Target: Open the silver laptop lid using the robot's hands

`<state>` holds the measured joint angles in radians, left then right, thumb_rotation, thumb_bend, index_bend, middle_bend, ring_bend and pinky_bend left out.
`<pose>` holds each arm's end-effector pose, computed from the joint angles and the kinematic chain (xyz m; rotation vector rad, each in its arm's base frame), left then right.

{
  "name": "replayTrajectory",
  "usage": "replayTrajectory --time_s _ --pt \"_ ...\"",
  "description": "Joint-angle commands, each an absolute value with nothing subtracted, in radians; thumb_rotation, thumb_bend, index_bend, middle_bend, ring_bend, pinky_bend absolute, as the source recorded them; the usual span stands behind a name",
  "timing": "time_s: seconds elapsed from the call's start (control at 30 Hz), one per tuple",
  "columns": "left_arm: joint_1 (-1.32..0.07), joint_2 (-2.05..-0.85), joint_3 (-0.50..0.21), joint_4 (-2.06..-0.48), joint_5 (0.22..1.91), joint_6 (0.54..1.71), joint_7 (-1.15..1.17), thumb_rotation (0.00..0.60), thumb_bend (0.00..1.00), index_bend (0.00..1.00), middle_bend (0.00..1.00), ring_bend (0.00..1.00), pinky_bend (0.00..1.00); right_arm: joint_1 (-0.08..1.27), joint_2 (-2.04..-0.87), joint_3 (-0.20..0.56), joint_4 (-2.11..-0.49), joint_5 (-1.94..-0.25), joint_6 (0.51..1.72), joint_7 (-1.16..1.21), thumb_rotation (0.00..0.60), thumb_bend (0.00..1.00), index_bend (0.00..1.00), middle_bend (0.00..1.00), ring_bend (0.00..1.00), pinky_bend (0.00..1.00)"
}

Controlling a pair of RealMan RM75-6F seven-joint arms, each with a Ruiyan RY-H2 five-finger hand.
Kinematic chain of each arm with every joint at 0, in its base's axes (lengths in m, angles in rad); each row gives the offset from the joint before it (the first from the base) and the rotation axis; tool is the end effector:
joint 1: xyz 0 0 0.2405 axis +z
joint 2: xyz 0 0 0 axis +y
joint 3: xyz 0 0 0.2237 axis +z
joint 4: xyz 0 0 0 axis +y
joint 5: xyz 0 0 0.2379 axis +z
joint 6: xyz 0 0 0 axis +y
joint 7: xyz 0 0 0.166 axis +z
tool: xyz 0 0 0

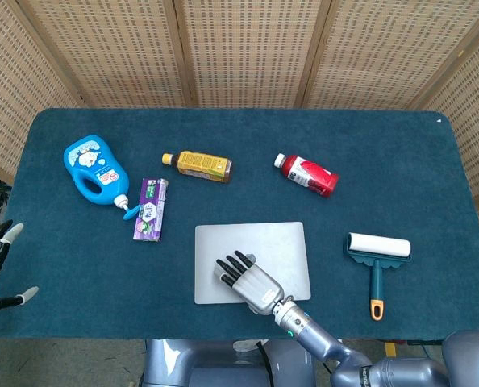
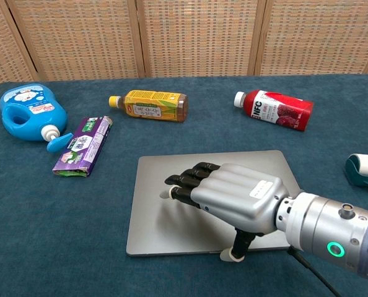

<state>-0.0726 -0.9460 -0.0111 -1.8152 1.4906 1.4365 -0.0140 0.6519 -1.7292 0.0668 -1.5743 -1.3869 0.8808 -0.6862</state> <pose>-0.2763 0.1873 0.1362 -1.4052 -1.0139 -0.8712 -0.0610 -0.2334 -0.1286 2.3036 -0.5924 0.8922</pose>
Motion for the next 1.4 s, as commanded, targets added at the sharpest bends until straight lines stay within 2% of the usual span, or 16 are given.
replayTrajectory --time_s 0.03,0.33,0.57,0.87,1.2,1.33,1.4 --pt "-0.073 -0.946 -0.011 -1.815 1.49 1.436 -0.015 0.6 0.0 0.0 0.0 0.0 0.0 0.656 -1.74 0.061 -1.564 -1.384 0.886 -0.69 0.6 0.32 0.09 0.01 0.0 0.0" --pt "-0.074 -0.944 -0.011 -1.813 1.488 1.434 -0.019 0.6 0.0 0.0 0.0 0.0 0.0 0.667 -1.766 0.055 -1.529 -1.372 0.903 -0.695 0.6 0.33 0.09 0.02 0.0 0.0" --pt "-0.076 -0.942 -0.013 -1.814 1.483 1.433 -0.025 0.6 0.0 0.0 0.0 0.0 0.0 0.669 -1.77 0.049 -1.524 -1.379 0.922 -0.693 0.6 0.41 0.1 0.02 0.0 0.0" --pt "-0.076 -0.943 -0.009 -1.814 1.487 1.431 -0.024 0.6 0.0 0.0 0.0 0.0 0.0 0.674 -1.785 0.052 -1.493 -1.409 0.963 -0.691 0.6 0.44 0.11 0.05 0.0 0.0" --pt "-0.079 -0.942 -0.009 -1.814 1.484 1.426 -0.025 0.6 0.0 0.0 0.0 0.0 0.0 0.67 -1.843 0.047 -1.298 -1.651 1.203 -0.658 0.6 0.48 0.11 0.1 0.0 0.0" --pt "-0.079 -0.944 -0.007 -1.816 1.485 1.424 -0.019 0.6 0.0 0.0 0.0 0.0 0.0 0.672 -1.89 0.097 -1.21 -1.678 1.286 -0.65 0.6 0.48 0.11 0.08 0.0 0.0" --pt "-0.08 -0.943 -0.008 -1.817 1.484 1.423 -0.02 0.6 0.0 0.0 0.0 0.0 0.0 0.678 -1.911 0.114 -1.174 -1.674 1.291 -0.655 0.6 0.48 0.11 0.07 0.0 0.0"
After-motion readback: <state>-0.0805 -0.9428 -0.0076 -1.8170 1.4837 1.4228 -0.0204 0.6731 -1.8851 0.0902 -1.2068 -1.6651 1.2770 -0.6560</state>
